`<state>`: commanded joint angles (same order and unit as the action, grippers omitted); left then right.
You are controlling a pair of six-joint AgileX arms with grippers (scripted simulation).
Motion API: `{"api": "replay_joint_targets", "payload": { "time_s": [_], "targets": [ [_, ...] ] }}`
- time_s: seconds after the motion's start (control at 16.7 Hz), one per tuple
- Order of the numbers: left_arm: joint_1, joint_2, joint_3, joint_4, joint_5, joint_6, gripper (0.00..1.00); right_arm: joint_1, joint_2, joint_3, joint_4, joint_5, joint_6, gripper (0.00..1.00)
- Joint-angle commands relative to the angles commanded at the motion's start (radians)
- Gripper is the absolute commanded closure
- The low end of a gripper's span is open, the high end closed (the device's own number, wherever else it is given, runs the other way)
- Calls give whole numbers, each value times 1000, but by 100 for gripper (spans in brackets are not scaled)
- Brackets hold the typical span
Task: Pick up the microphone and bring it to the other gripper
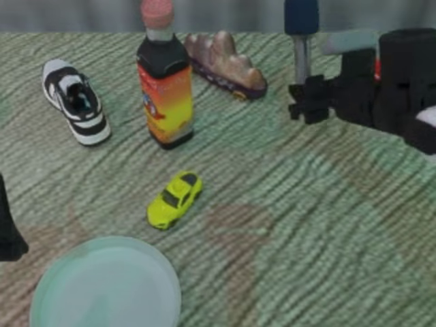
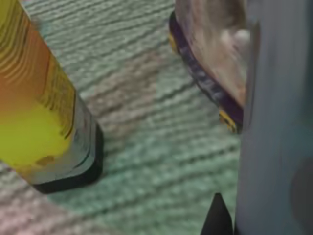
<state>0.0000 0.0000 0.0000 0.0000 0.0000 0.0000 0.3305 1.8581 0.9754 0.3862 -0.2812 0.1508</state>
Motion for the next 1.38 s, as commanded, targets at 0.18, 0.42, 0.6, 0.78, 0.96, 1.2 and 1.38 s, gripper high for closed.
{"api": "replay_joint_targets", "payload": {
  "time_s": [0.18,0.42,0.6,0.78,0.96,1.2,1.38],
  "targets": [
    [0,0,0,0,0,0,0,-4,-71,-72,250,-79,-61,100],
    [0,0,0,0,0,0,0,-9,-153,-135,443,-151,-120,100],
    [0,0,0,0,0,0,0,-10,-174,-148,479,-165,-133,100],
    [0,0,0,0,0,0,0,-5,-170,-143,476,-164,-130,100],
    [0,0,0,0,0,0,0,31,-178,-153,486,-131,-130,100],
    [0,0,0,0,0,0,0,157,-204,-191,516,-6,-125,100],
    [0,0,0,0,0,0,0,258,-227,-221,539,90,-122,100]
  ]
}}
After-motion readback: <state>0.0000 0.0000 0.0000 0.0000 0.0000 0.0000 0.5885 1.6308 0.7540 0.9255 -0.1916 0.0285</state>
